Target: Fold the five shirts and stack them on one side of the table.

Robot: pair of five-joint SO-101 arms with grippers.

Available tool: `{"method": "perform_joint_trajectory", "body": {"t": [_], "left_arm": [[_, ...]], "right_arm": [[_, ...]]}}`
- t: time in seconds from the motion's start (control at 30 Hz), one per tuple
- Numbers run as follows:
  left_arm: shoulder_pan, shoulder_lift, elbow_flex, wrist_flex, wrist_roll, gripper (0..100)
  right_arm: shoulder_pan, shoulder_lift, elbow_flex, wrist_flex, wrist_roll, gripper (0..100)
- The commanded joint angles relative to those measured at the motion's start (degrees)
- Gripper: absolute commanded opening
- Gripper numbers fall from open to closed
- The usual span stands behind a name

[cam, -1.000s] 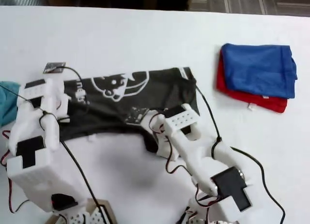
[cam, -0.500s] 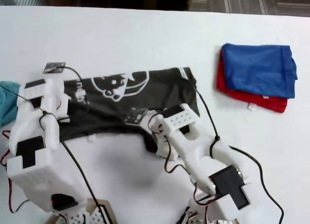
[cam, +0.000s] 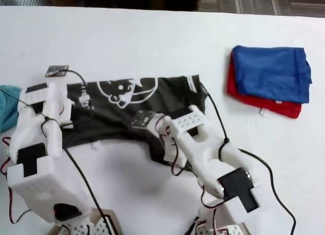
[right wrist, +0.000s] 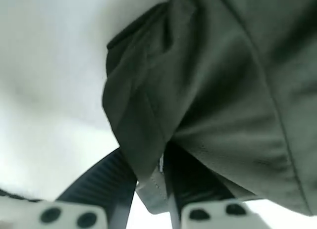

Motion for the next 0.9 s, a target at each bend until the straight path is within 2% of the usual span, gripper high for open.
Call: {"method": "perform_joint_trajectory", "body": {"t": [0.0,0.1,0.23,0.43,0.6,0.7,0.87], "left_arm": [[0.4,-0.6,0.1,-1.4,-0.4,3],[0.4,-0.6,0.1,-1.4,-0.4,3],[0.4,-0.6,0.1,-1.4,-0.4,3],[0.4,-0.6,0.1,-1.4,-0.4,3],[0.4,-0.6,0.0,-1.4,-0.4,3],[0.4,-0.6,0.0,-1.4,-0.4,3],[0.4,-0.6,0.0,-1.4,-0.4,3]], "right_arm": [[1.5,-0.3,-4.5,4.2,0.4,2.2],[1.9,-0.3,-8.0,8.5,0.1,5.3],[0.7,-0.6,-10.4,13.7,0.3,19.4],[-4.3,-7.5,-4.3,13.6,0.0,19.7],[-9.5,-12.8,5.9,3.1,-4.5,20.1],[-8.0,-12.0,7.2,-2.2,-5.6,20.2],[-4.0,-8.1,5.8,-4.9,-5.5,20.2]]}}
